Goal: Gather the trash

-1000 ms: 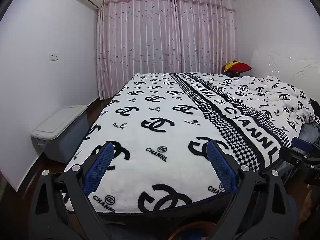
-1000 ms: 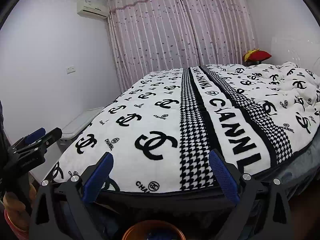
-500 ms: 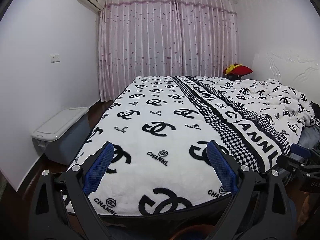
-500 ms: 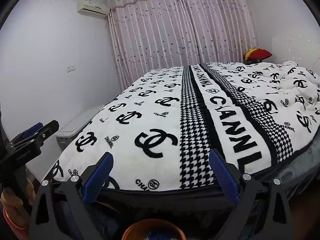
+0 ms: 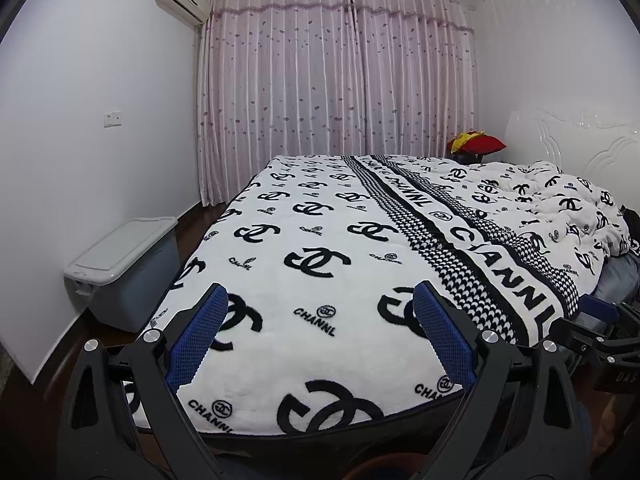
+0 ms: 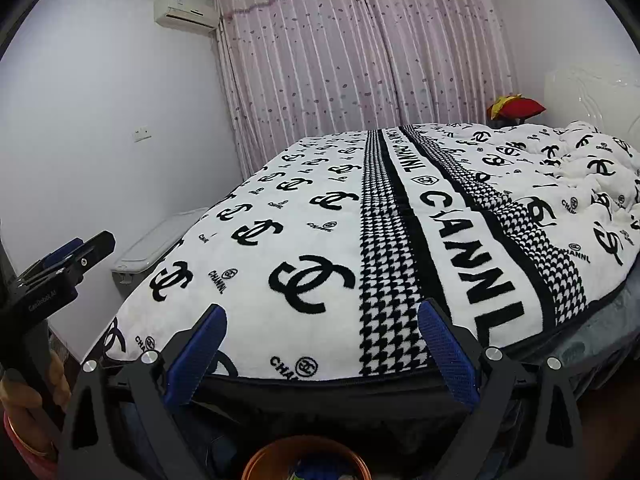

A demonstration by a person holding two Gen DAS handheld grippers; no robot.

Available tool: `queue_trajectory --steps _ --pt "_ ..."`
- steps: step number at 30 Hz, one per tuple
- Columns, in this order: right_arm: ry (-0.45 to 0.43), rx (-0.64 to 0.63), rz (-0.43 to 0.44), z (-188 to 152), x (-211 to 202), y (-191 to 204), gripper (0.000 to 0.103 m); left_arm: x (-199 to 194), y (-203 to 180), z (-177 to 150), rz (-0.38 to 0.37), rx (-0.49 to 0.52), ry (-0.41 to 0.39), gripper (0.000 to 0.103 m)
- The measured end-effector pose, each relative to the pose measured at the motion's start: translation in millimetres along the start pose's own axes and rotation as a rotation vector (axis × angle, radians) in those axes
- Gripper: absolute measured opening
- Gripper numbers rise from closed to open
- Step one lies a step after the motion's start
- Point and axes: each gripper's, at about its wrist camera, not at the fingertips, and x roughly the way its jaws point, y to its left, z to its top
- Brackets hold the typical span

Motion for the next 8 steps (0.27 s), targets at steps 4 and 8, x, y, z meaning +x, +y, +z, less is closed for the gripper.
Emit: queue_trajectory --steps 4,8 --pt "0.0 -0.002 0.0 -0.4 0.2 -0.4 0.095 -0.3 -0.1 -0.3 0.004 -0.006 -0.002 0.091" --pt "0.0 0.001 0.0 0.0 0.3 -0.5 0.095 -1.0 0.5 -0.8 0.002 -0.007 -0.002 0.091"
